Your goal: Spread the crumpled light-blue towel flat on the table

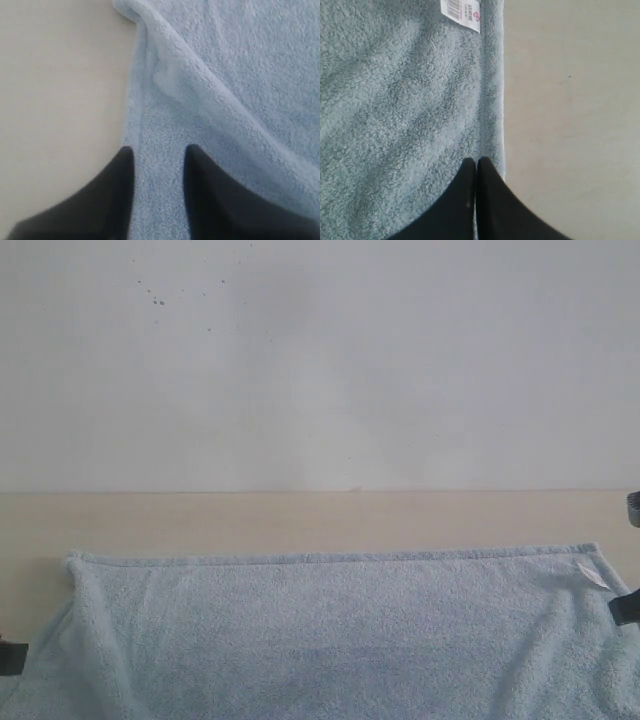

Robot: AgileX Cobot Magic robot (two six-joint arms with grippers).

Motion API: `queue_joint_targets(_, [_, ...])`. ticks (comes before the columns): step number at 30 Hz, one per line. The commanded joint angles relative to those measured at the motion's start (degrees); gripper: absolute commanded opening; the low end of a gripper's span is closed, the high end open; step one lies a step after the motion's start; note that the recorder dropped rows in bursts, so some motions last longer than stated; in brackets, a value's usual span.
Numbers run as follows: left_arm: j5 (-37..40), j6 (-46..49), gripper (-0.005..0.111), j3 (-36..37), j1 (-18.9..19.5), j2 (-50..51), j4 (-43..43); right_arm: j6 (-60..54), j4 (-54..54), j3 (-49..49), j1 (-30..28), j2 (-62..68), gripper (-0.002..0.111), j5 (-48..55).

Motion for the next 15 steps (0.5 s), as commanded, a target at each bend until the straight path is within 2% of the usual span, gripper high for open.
queue_joint_targets(1, [2.6, 1.87, 0.004, 0.45, -2.45, 2.18, -0.64, 0.83, 1.52, 0.24, -0.35, -0.05, 0.0, -0.61])
queue_joint_targets(5, [3.01, 1.99, 0.004, 0.45, -2.45, 6.1, -2.75, 0.83, 4.62, 0.24, -0.35, -0.93, 0.0, -1.1])
queue_joint_targets(11, [2.23, 14.08, 0.004, 0.45, -2.45, 16.54, -17.11, 0.83, 4.92, 0.24, -0.35, -1.03, 0.0, -1.55])
queue_joint_targets(15, [2.36, 15.3, 0.004, 0.45, -2.45, 17.5, -17.66, 0.83, 4.92, 0.24, -0.35, -1.03, 0.0, -2.14])
